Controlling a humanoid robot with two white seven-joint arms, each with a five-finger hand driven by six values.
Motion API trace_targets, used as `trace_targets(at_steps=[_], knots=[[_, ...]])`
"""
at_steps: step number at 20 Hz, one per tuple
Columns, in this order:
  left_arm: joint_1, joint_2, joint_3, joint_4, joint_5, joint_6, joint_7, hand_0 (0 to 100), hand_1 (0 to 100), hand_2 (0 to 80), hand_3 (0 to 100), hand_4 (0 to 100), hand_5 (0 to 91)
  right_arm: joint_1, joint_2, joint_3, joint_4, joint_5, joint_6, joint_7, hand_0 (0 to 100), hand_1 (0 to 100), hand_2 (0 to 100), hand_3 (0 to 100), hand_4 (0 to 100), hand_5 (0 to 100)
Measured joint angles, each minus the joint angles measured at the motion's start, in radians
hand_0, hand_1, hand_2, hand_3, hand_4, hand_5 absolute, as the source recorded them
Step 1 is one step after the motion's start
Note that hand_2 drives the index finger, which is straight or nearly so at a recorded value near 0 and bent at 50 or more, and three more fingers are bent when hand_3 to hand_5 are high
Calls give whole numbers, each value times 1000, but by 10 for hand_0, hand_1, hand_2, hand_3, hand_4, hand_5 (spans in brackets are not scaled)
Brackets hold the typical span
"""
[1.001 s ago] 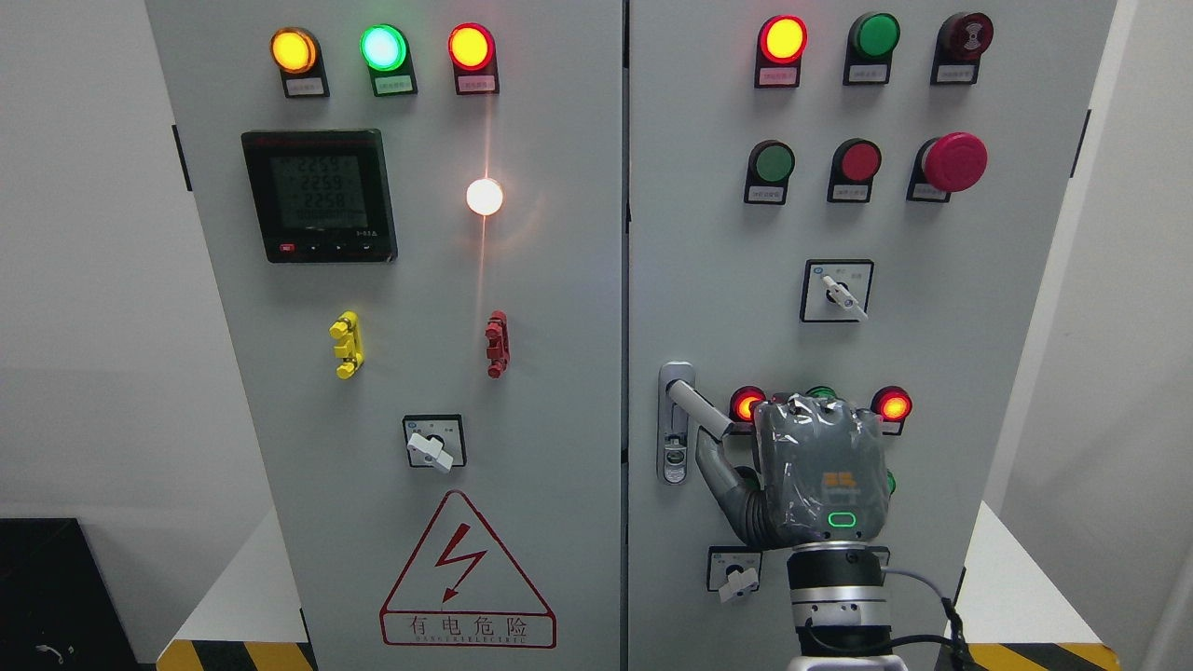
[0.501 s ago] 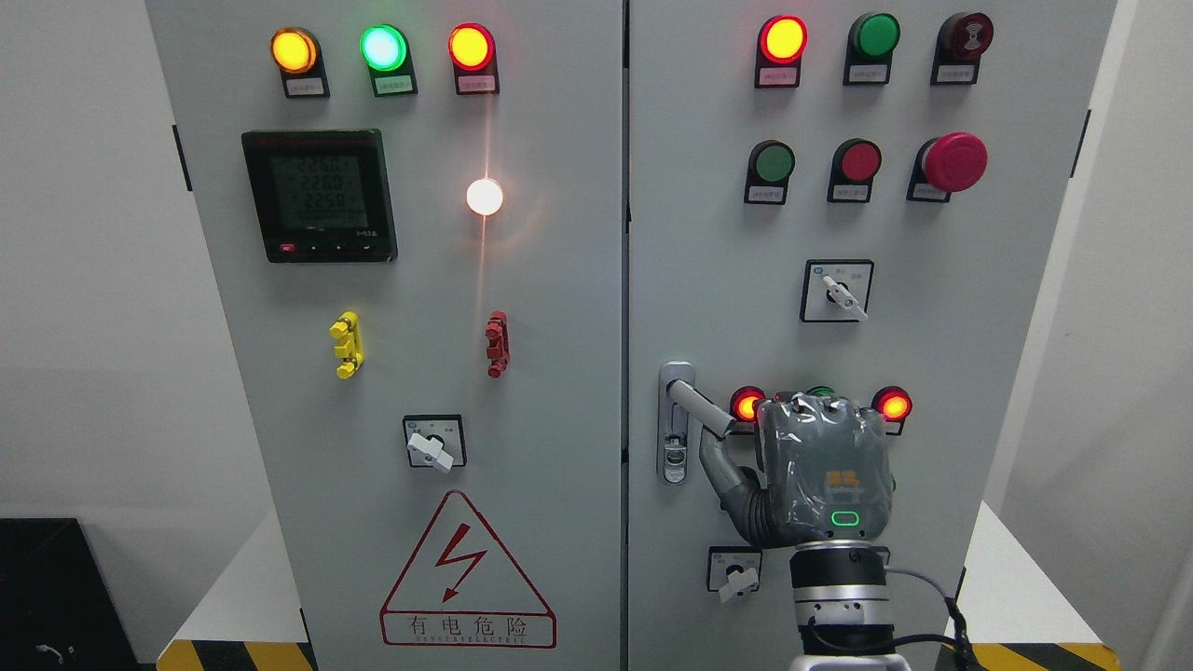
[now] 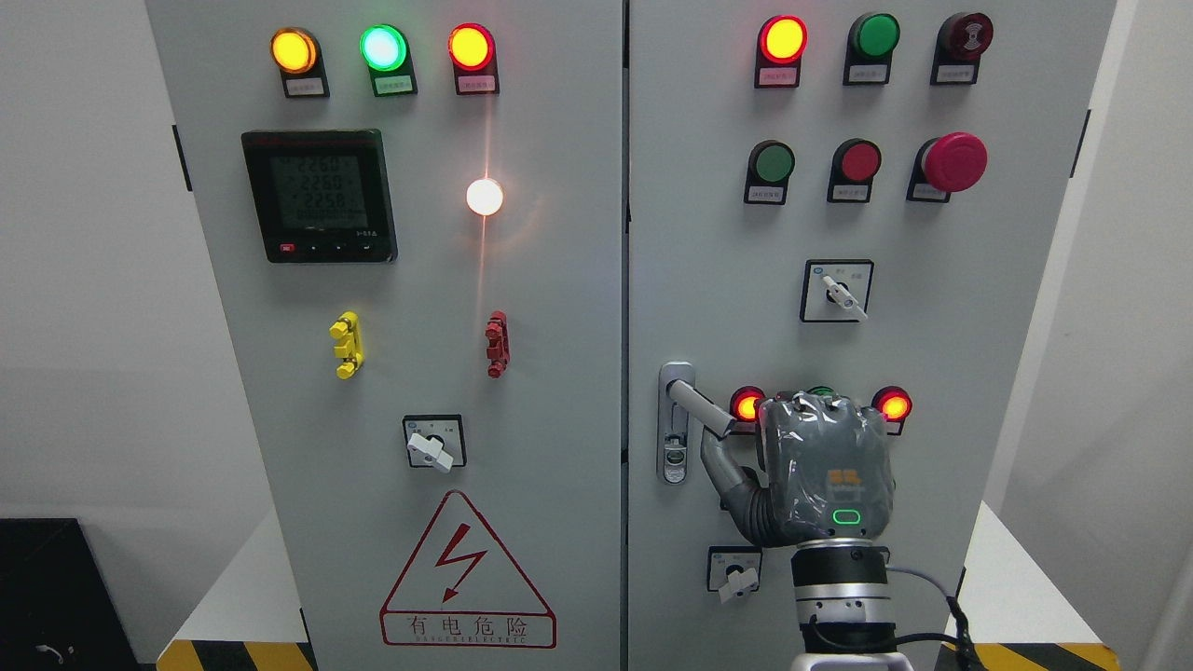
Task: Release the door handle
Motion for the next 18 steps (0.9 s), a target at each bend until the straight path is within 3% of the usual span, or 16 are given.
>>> trace_targets(at_steps=[18], knots=[[0, 0, 0, 0, -1, 0, 0, 120, 556, 0, 0, 0, 0, -2, 0, -5, -5, -1, 0, 4, 508, 307, 988, 1000, 1000, 1000]])
